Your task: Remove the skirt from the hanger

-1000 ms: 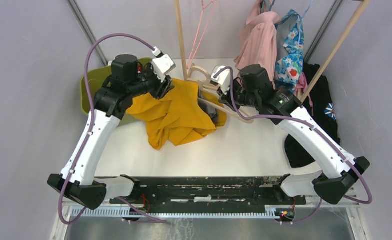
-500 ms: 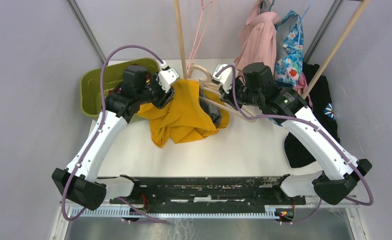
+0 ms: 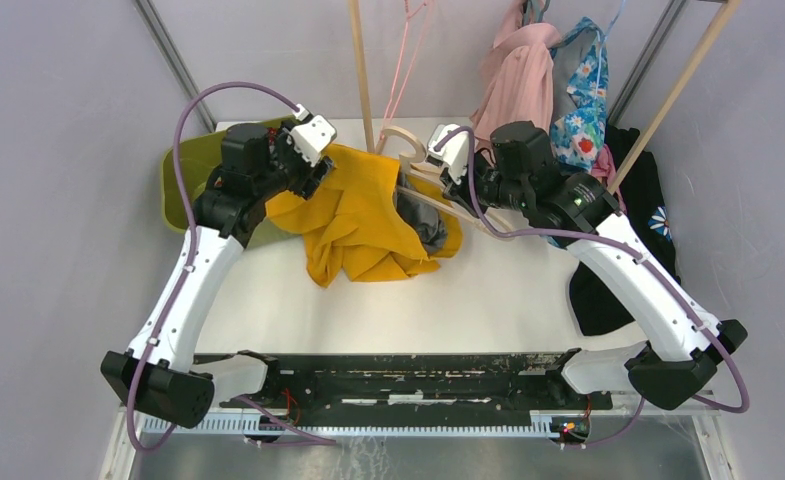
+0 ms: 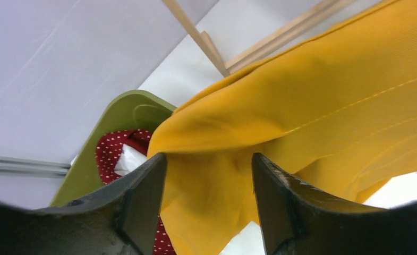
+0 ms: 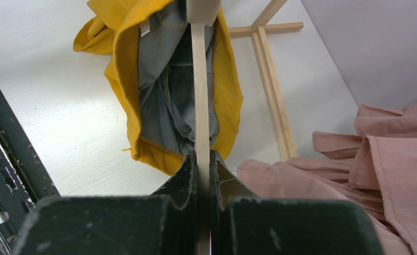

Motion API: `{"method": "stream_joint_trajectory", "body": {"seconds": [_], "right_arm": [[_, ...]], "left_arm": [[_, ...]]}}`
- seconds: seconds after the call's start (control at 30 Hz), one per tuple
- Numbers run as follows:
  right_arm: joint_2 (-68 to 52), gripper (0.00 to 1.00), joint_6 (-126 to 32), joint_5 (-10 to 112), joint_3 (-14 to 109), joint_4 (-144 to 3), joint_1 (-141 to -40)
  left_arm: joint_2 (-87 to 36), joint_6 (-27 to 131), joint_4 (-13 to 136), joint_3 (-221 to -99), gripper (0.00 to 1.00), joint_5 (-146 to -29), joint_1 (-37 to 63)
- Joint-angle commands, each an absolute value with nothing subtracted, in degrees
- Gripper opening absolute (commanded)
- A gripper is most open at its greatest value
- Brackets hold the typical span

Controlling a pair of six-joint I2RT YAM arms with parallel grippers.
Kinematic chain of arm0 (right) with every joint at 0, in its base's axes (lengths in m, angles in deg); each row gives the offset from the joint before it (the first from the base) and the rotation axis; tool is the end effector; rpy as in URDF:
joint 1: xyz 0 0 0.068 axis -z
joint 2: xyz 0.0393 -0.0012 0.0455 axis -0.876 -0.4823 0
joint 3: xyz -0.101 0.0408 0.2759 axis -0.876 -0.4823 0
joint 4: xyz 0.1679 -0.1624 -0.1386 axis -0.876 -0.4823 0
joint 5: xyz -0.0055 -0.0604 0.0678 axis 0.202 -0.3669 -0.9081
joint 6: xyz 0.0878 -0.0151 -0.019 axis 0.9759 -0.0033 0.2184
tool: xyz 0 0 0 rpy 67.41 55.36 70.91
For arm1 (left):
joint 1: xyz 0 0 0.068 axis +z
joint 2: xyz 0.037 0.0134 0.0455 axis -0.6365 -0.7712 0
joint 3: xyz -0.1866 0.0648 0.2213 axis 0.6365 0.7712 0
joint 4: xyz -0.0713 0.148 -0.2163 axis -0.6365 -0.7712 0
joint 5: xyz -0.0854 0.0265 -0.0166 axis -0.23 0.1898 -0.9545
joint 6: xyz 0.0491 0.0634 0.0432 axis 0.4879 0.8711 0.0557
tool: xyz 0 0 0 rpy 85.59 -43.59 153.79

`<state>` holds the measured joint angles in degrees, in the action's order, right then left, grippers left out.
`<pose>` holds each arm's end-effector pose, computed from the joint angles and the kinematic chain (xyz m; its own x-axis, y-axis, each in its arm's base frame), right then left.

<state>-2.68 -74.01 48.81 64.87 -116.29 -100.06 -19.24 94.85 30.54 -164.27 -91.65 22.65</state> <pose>0.2326 0.2053 0.4502 -0.1075 -0.5197 -0.8476 -0.8200 0.5284 -0.2201 0.2887 -0.1061 0.4182 -0.0551 0.5495 -0.8337 0.5902 0.6914 0.4167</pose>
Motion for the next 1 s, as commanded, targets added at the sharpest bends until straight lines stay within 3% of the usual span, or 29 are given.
{"method": "stream_joint_trajectory", "body": {"seconds": [0.0,0.43,0.53,0.57,0.63,0.67,0.83,0.97], "right_arm": [[0.2,0.01,-74.8,48.8,69.6,-108.9,-99.8],[0.8,0.01,-75.8,49.9,70.2,-109.2,-99.9],[0.6,0.01,-75.9,50.0,70.2,-109.2,-99.8],[0.6,0.01,-76.0,50.1,70.2,-109.2,-99.8],[0.5,0.01,-75.9,50.1,70.2,-109.1,-99.9],[0.6,0.01,-75.8,50.1,70.2,-108.9,-99.8],[0.4,0.01,-76.0,50.5,69.9,-108.3,-99.8],[0.1,0.01,-76.1,50.6,69.1,-107.9,-99.8]], "left_arm": [[-17.9,97.3,35.1,-165.7,0.77,-95.7,25.5],[-24.8,97.0,29.6,-164.1,0.77,-121.0,27.3],[-25.6,96.8,27.5,-163.3,0.63,-120.6,27.3],[-25.6,96.1,27.8,-163.2,0.50,-120.3,27.4],[-25.9,93.5,28.3,-163.9,0.14,-118.7,27.4],[-26.1,92.8,28.0,-164.5,0.04,-117.7,27.6],[-27.1,90.7,25.4,-168.1,0.03,-110.8,28.2],[-28.8,90.5,21.9,-176.1,0.03,-97.8,29.7]]}}
